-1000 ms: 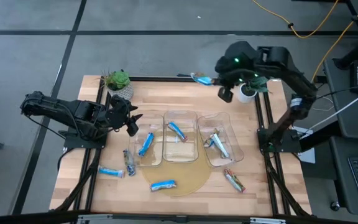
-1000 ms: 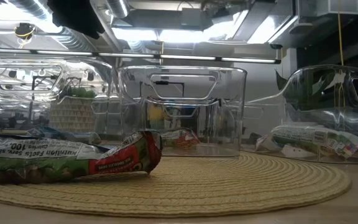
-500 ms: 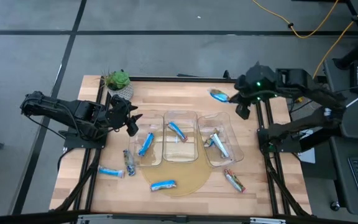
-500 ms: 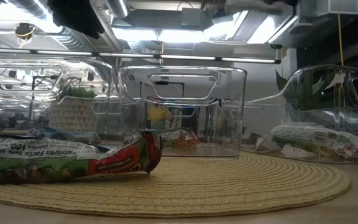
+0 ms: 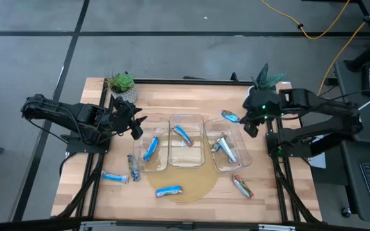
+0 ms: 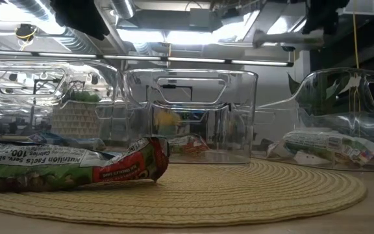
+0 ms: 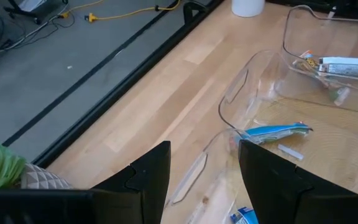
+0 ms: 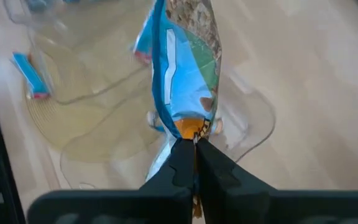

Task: Pick and place Granola Bars by type
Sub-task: Put the yellow granola bar into the right transparent bin

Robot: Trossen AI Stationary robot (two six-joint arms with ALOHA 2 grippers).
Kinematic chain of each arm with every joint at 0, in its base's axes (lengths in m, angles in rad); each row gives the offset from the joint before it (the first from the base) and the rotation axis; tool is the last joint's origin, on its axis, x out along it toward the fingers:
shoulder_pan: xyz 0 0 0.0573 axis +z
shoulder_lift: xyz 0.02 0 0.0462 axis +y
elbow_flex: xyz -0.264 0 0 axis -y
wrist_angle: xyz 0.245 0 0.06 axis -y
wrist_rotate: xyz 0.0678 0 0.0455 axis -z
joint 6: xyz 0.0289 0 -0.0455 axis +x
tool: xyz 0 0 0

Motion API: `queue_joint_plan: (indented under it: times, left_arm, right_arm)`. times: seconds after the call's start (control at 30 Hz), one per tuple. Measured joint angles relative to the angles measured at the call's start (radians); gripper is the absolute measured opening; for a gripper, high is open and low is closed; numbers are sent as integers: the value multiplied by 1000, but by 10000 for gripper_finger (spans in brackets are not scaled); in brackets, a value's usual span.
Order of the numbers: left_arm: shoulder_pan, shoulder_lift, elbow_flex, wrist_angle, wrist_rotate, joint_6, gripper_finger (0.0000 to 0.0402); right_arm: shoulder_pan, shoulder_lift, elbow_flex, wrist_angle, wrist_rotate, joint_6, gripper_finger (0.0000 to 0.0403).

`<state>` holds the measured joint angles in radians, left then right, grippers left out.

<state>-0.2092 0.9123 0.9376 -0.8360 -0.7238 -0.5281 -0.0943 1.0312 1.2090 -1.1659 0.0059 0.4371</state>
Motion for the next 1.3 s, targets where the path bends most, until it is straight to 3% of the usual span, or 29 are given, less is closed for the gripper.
queue_joint_plan:
  times: [0.27,0.57,1.03,1.3]
  left_arm:
    - [0,0,0,-8,18,-9,180]
    - [0,4,-1,-10,8,-38,180]
    - [0,79,-1,-10,10,-87,180]
    - [0,153,-1,-5,30,-107,180]
  right_arm:
    - [89,5,-119,71,21,135,10]
    - [176,5,-218,159,204,386,13]
    - [268,6,-438,282,203,604,12]
    - [284,22,-497,346,186,636,12]
